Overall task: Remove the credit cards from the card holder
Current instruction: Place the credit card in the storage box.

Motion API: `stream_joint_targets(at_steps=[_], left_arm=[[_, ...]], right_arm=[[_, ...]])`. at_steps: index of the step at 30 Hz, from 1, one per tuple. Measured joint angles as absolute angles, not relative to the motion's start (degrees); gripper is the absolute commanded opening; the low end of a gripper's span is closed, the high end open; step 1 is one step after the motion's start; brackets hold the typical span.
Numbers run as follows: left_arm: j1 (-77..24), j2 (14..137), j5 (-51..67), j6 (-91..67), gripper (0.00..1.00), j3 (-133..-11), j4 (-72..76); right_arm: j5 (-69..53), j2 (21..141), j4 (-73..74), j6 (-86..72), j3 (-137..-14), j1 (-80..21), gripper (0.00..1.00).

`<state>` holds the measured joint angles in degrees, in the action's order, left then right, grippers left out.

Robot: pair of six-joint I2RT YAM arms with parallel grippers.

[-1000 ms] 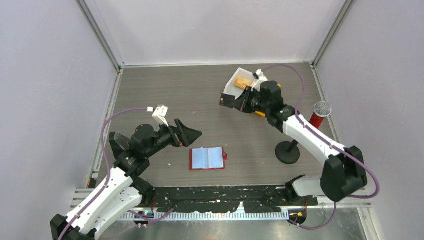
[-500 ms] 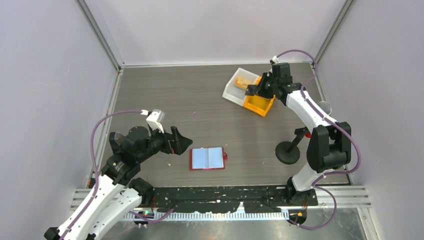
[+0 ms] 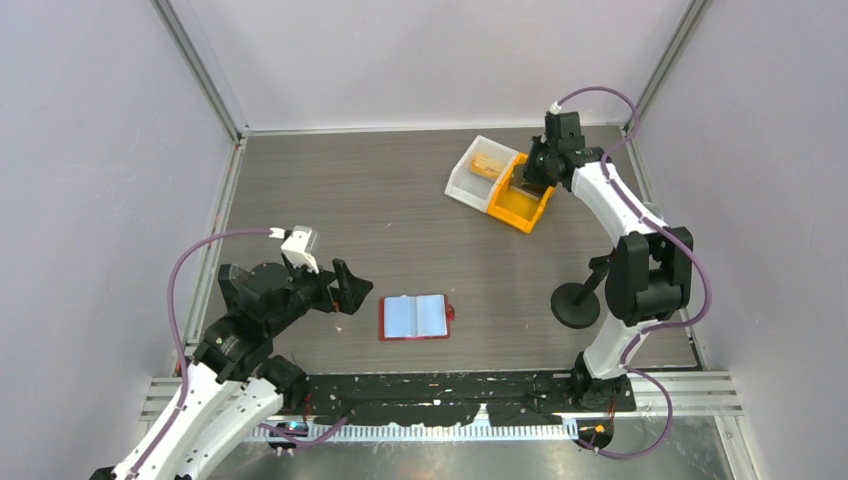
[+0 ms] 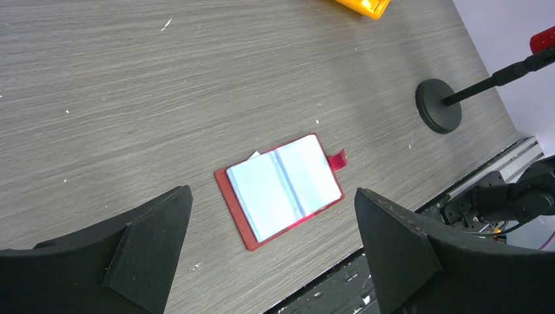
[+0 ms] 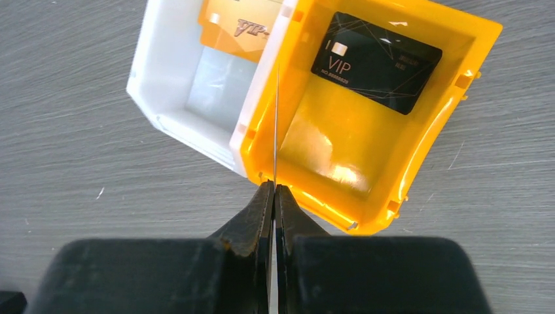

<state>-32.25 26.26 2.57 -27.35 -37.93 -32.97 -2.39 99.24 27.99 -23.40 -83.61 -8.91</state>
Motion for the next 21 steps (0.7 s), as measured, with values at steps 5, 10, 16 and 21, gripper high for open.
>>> stream_joint_targets(at_steps=[5, 10, 16, 21], left_arm=[[-32.25, 27.83, 2.61, -27.38, 0.99, -37.91, -32.97], [-32.25, 28.73, 2.61, -27.66, 0.99, -37.56, -32.86], [-32.25, 28.91, 2.63, -28.01, 0.99, -36.58, -32.82], [-32.25, 28.86, 2.61, -28.08, 0.99, -35.33, -32.77]], right_arm=[[-1.69, 102.65, 29.93, -23.22, -85.84, -8.19, 0.05], [-1.54, 105.69, 31.03, -23.27, -89.08, -7.57, 0.05], [-1.58, 108.95, 31.42, -23.49, -91.7, -6.72, 0.05], [-2.28, 111.2, 31.38, -23.94, -92.36, -5.98, 0.05]])
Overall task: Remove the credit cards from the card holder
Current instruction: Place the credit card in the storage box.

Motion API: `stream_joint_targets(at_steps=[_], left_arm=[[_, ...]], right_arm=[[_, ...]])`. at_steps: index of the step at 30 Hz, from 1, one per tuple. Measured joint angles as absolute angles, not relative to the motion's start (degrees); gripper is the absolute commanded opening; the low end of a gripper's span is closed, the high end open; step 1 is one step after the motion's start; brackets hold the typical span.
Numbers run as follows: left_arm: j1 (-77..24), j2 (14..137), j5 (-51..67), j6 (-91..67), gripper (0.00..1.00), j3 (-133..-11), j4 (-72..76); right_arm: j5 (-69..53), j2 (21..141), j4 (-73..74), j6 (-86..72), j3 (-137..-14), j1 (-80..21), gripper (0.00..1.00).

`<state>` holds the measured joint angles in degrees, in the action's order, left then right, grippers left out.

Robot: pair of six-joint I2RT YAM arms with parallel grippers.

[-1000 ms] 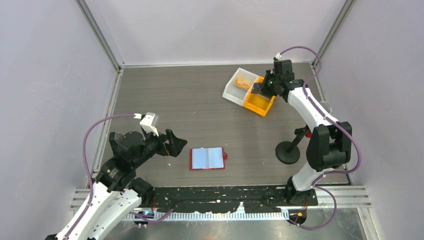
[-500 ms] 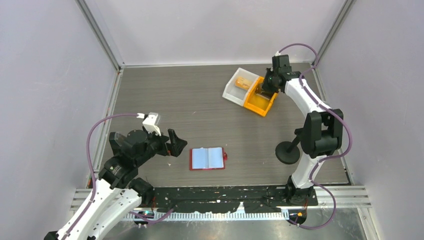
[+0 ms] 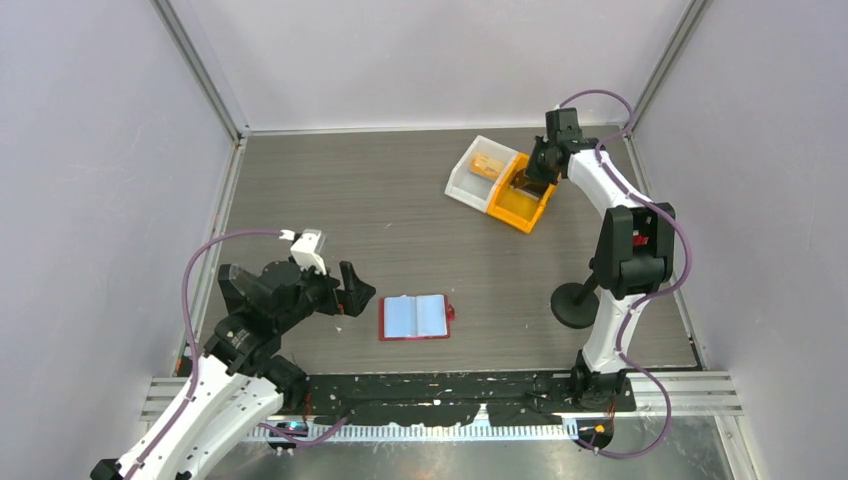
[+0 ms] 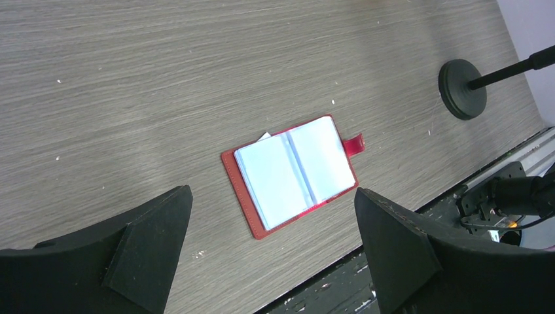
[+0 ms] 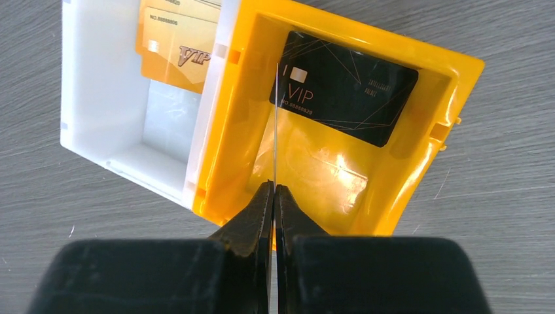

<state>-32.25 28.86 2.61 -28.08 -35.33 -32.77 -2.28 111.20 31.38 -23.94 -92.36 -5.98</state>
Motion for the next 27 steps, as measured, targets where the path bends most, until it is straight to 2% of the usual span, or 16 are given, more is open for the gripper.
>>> stream_joint_targets(at_steps=[27], left_arm=[[-32.25, 28.36, 3.55, -30.85, 0.99, -31.99, -31.16]], right_arm=[[-7.4, 113.4, 27.35, -26.89, -92.58, -3.62, 0.05]])
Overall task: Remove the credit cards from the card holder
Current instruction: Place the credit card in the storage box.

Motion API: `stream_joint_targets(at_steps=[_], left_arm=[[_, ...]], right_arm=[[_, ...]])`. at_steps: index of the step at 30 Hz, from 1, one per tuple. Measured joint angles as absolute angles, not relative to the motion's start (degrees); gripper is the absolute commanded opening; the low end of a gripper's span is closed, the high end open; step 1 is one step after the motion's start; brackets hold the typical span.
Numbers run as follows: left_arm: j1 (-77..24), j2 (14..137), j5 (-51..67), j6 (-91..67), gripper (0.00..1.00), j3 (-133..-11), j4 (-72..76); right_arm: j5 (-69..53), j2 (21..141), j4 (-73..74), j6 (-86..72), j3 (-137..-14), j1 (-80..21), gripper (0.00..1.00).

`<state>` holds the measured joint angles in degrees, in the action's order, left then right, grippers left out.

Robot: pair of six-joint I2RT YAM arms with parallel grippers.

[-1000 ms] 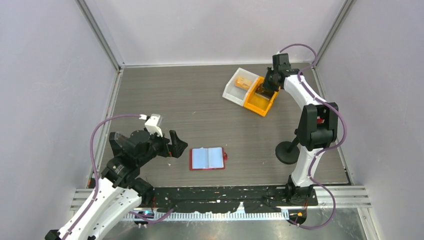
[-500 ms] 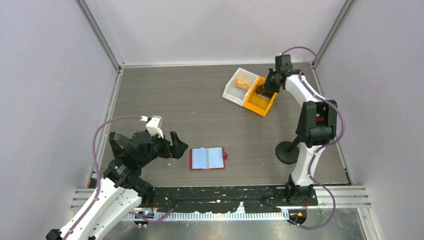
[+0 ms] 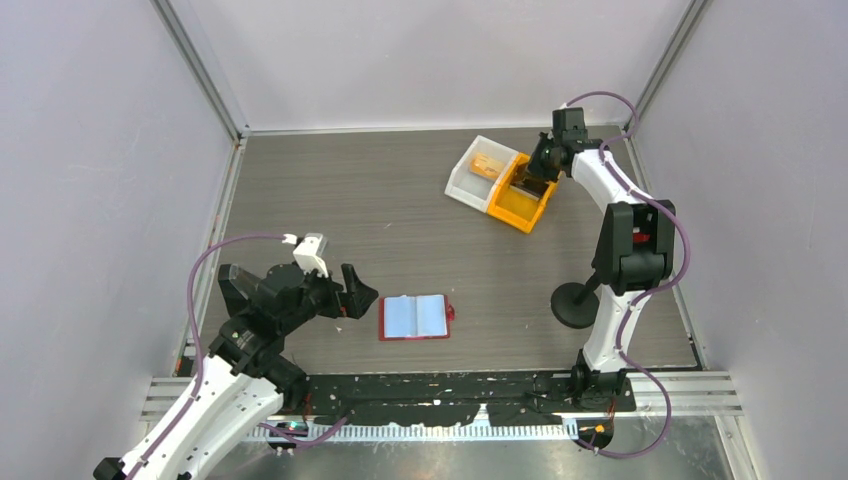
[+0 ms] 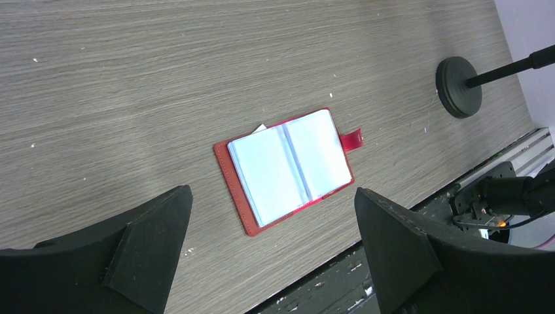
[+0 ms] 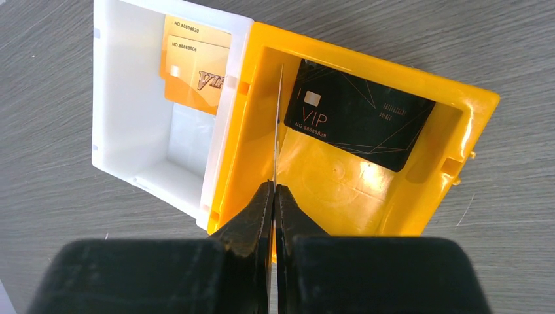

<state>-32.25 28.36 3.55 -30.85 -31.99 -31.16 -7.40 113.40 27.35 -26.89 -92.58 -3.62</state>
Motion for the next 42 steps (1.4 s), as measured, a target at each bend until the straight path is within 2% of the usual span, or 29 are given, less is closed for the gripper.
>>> stream_joint_targets(at_steps=[22, 42], left_arm=[[-32.25, 27.77, 3.7, -31.05, 0.99, -31.97, -30.39], [-32.25, 27.75, 3.73, -31.03, 0.99, -31.97, -30.28]], right_arm=[[-7.25, 115.07, 26.96, -28.25, -92.75, -3.49, 0.09], [-3.16, 116.42, 27.2, -28.53, -94.32, -3.14, 0.26]])
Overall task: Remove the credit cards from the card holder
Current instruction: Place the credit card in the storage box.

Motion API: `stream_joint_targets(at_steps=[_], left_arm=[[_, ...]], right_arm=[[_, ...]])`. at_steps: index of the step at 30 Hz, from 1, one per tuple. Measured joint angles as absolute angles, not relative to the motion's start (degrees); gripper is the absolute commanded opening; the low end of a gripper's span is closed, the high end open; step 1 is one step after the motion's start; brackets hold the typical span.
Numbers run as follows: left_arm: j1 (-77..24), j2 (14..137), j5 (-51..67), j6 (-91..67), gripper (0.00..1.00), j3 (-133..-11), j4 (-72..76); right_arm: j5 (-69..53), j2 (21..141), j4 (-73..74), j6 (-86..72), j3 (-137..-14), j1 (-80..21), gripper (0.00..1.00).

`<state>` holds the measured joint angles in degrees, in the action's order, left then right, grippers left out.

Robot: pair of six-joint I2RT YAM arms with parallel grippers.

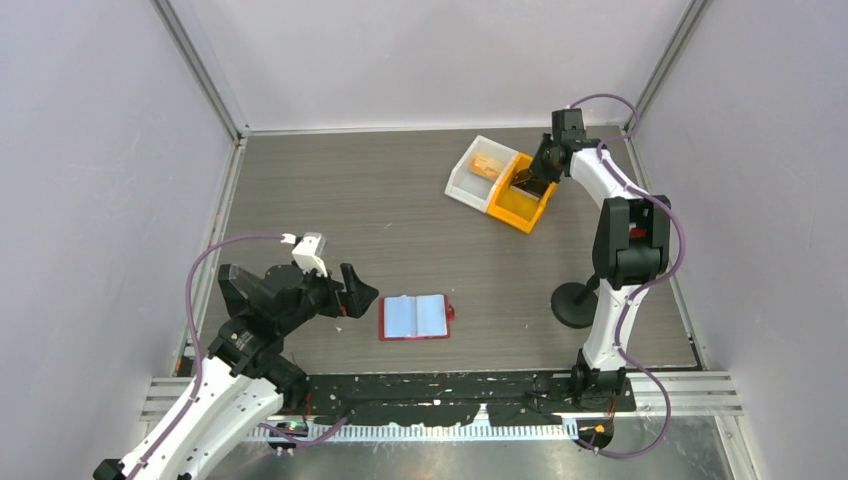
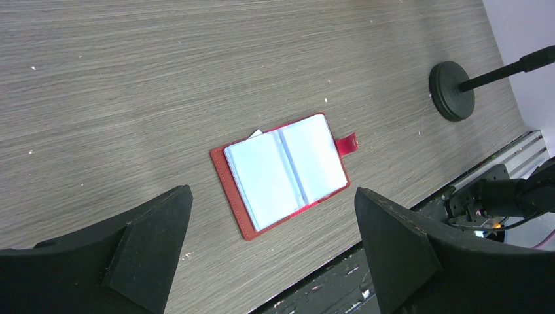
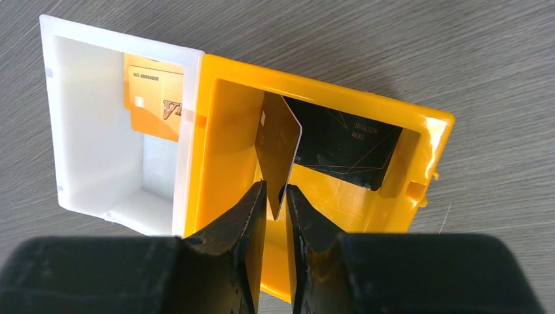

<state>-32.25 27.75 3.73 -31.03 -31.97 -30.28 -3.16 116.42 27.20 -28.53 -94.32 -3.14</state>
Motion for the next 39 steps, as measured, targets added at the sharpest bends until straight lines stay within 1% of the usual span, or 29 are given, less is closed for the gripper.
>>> stream_joint_targets(at_steps=[25, 39], left_arm=[[-32.25, 27.75, 4.4, -31.07, 0.99, -31.97, -30.17], [-32.25, 28.53, 4.58, -31.07, 0.99, -30.94, -28.93]], right_arm=[[3.36, 116.42, 29.8, -27.53, -97.1, -3.14, 0.37], [5.87, 116.4, 33.17, -24.45, -102.02, -4.95, 0.38]])
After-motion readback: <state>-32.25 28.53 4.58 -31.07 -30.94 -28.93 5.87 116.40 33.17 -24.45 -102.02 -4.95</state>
